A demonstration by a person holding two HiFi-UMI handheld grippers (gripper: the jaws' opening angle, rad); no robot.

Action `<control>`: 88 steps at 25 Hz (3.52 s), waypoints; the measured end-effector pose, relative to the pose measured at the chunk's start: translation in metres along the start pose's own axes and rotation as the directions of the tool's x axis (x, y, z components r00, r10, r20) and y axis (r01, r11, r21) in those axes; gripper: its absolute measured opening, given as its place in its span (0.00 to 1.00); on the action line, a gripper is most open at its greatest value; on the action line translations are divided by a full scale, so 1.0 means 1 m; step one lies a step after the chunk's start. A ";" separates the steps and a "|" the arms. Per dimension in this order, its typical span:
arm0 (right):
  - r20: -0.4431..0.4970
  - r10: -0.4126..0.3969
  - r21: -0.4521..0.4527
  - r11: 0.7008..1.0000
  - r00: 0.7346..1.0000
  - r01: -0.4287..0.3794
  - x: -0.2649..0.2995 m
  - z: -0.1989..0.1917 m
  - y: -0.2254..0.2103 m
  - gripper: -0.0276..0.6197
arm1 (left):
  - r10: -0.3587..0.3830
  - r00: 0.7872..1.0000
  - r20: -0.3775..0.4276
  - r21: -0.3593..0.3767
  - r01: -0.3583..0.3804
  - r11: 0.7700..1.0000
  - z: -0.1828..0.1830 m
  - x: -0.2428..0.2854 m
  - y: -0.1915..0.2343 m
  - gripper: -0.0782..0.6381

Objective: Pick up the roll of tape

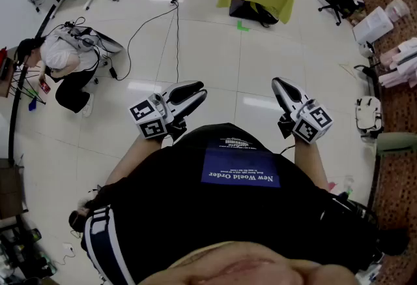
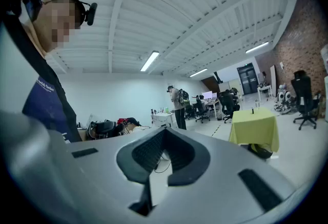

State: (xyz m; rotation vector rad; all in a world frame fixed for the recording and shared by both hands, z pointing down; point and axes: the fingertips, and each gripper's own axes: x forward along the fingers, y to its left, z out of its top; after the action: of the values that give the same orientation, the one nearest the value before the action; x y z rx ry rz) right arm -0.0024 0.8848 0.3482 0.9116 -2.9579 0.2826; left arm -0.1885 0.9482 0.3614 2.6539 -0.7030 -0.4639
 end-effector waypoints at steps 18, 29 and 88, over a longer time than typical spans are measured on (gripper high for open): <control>0.005 0.087 -0.005 0.996 0.996 -0.087 -0.031 0.026 -0.226 0.02 | 0.024 1.000 0.009 0.017 -0.024 1.000 -0.006 0.222 0.059 0.26; 0.016 0.087 0.018 0.996 0.996 -0.087 -0.019 0.041 -0.341 0.02 | 0.014 0.999 -0.038 0.009 -0.014 1.000 -0.004 0.324 0.114 0.26; 0.037 0.051 0.043 0.998 0.998 -0.053 0.340 0.178 -0.880 0.02 | -0.098 0.991 -0.086 -0.009 0.097 0.995 0.173 0.698 0.655 0.26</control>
State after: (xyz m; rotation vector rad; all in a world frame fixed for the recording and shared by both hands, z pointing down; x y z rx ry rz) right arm 0.2142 -0.0506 0.3459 0.8538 -3.0238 0.3382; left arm 0.0502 0.0057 0.3271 2.6950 -0.5479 -0.3731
